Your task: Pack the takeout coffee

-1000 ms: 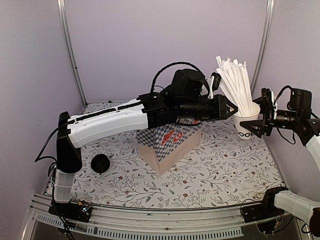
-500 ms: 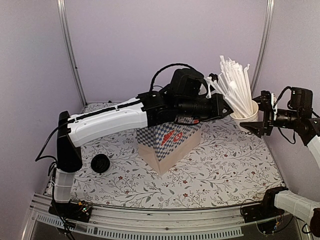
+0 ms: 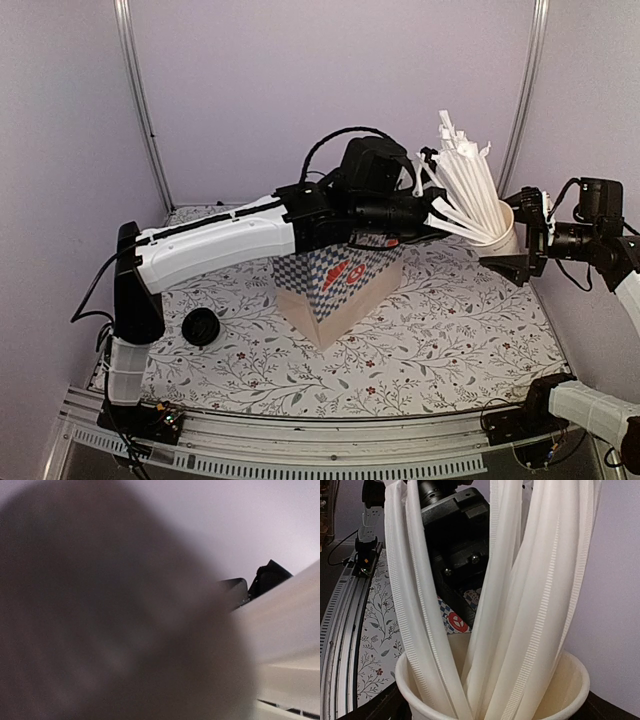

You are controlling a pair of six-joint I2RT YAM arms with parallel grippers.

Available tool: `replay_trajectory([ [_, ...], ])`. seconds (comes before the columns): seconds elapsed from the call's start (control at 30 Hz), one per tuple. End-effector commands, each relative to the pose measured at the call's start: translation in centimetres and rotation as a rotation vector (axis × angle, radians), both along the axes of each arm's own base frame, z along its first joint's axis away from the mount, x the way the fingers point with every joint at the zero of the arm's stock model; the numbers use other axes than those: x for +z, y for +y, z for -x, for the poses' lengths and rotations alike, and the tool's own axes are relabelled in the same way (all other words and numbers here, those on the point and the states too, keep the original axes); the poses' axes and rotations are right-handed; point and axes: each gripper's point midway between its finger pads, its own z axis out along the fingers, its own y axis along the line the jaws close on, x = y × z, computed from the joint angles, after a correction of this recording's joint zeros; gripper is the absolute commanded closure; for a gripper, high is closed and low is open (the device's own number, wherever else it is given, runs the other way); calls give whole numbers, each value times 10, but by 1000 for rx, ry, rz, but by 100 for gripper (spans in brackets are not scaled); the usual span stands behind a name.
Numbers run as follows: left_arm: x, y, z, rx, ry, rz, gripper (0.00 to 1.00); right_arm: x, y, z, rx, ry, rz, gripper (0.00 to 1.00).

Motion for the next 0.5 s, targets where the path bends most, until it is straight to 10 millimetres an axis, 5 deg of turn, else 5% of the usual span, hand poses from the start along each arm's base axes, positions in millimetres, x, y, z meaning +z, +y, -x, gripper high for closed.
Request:
replay_trajectory([
  [0.0, 8, 9, -12, 5, -36, 14, 100, -1, 4, 13, 41, 30, -2, 1],
  [0.2, -6, 16, -9, -15, -56, -62, 100, 10, 1, 11, 11, 61, 16, 1],
  [0.47, -29, 32, -2, -67, -93, -183, 100, 22, 3, 38, 108, 101, 70, 1],
])
